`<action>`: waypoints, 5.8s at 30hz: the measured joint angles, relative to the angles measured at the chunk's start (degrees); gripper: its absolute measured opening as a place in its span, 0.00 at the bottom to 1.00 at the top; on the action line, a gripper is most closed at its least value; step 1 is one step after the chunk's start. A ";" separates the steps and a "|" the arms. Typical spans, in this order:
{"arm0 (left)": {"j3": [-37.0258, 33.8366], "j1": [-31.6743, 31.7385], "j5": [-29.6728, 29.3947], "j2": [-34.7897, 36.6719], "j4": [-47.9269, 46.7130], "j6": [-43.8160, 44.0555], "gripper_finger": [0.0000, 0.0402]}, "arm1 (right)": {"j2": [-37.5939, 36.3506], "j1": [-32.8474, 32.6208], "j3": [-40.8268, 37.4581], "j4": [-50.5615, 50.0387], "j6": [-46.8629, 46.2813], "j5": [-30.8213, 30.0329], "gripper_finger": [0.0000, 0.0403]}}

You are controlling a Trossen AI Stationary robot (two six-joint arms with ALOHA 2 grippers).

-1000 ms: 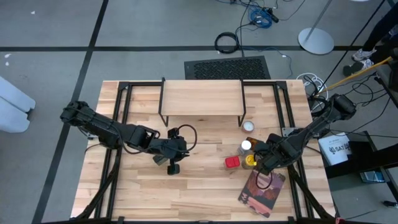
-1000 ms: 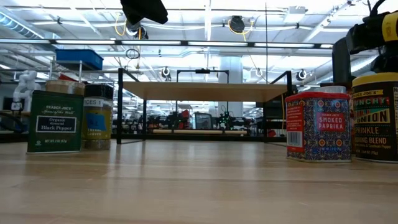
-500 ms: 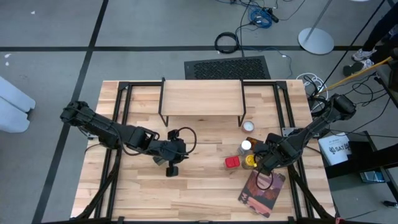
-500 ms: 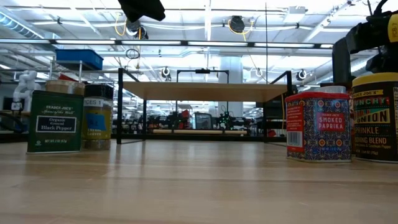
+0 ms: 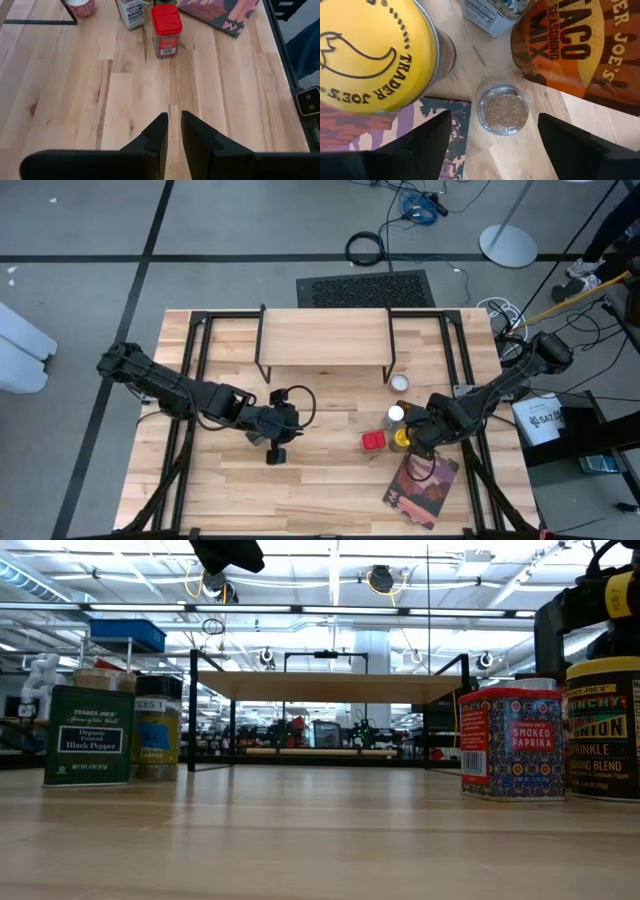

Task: Shelf spices
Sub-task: Put the transparent spice bottle to the center of the table

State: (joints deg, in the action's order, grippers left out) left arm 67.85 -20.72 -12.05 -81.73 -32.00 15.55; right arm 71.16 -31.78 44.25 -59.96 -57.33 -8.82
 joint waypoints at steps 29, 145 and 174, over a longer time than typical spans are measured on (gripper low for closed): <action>0.02 -0.20 -0.09 0.00 0.03 -1.46 0.15 | 6.03 3.73 0.00 2.23 -1.30 1.64 0.64; 0.07 -5.31 -15.76 8.39 -7.16 9.81 0.15 | 26.94 13.19 37.64 18.29 35.28 -0.04 0.45; 0.04 -9.08 -19.76 8.37 -10.87 15.73 0.15 | 42.38 15.25 39.58 21.98 34.23 4.97 0.45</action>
State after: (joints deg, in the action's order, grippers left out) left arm 67.90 -29.80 -31.81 -73.36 -42.87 31.28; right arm 113.54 -16.53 83.83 -37.98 -23.10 -3.86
